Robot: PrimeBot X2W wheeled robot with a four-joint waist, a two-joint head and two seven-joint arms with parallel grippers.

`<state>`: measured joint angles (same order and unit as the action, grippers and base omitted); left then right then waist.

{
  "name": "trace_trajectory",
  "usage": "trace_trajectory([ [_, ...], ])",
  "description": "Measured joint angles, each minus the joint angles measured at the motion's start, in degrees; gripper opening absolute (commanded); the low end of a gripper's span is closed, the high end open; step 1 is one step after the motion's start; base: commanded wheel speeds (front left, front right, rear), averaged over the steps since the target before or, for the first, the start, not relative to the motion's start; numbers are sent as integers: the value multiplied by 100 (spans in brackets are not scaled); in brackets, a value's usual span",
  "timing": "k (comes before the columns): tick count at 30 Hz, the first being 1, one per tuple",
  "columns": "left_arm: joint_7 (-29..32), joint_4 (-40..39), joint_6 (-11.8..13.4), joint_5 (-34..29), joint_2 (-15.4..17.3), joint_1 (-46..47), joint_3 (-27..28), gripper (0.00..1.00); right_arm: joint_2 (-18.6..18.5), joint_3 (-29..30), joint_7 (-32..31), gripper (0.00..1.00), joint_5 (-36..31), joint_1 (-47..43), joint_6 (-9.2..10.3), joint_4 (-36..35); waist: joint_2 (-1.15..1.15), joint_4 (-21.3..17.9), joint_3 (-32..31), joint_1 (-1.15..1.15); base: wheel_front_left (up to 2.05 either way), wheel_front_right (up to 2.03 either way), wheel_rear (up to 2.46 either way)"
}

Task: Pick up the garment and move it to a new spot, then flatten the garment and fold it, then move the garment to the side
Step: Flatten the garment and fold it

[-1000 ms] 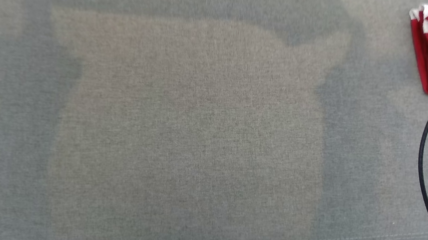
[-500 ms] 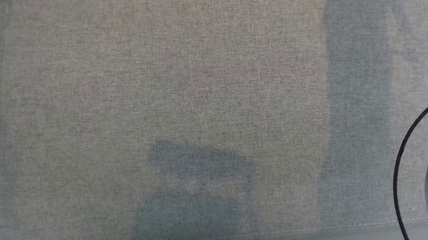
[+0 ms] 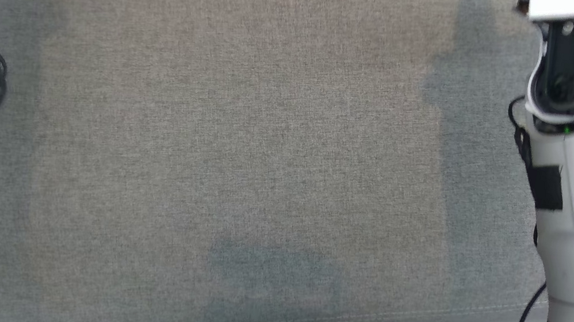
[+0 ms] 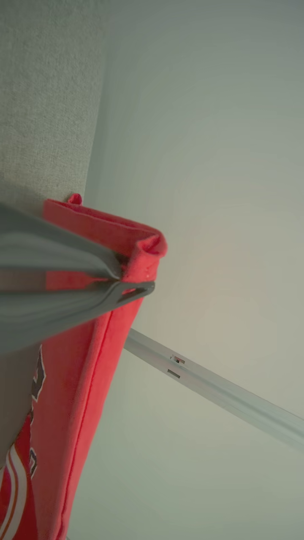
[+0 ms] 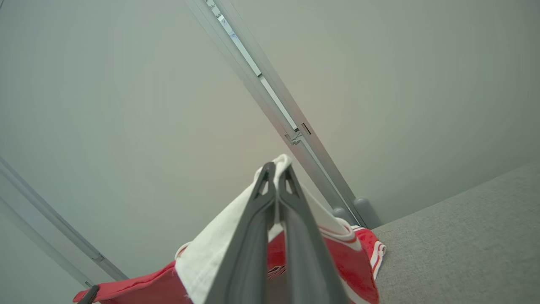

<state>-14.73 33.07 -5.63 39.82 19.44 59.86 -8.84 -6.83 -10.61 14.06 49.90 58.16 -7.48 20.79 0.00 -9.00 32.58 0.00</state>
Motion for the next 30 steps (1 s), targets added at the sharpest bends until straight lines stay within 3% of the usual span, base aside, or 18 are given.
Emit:
trace_trajectory([
  [9,-23,-1132,109,379,-572,-2532,442,0,-203,-96,-296,0,349,-2666,0,-1083,0,171,-671,0,0,0,0],
  [17,-24,-1673,109,365,-1166,-4553,850,0,-83,211,-391,0,477,-4646,0,-1637,0,250,-1338,-1,0,0,0],
  [22,-24,-1958,52,374,-1460,-5363,1090,0,75,530,-545,0,441,-5505,-1,-1853,0,264,-1737,-1,0,0,0],
  [30,-23,-2586,53,75,-1623,-6297,1373,0,265,847,-793,0,291,-6186,-2,-2108,0,253,-2188,-1,0,0,0],
])
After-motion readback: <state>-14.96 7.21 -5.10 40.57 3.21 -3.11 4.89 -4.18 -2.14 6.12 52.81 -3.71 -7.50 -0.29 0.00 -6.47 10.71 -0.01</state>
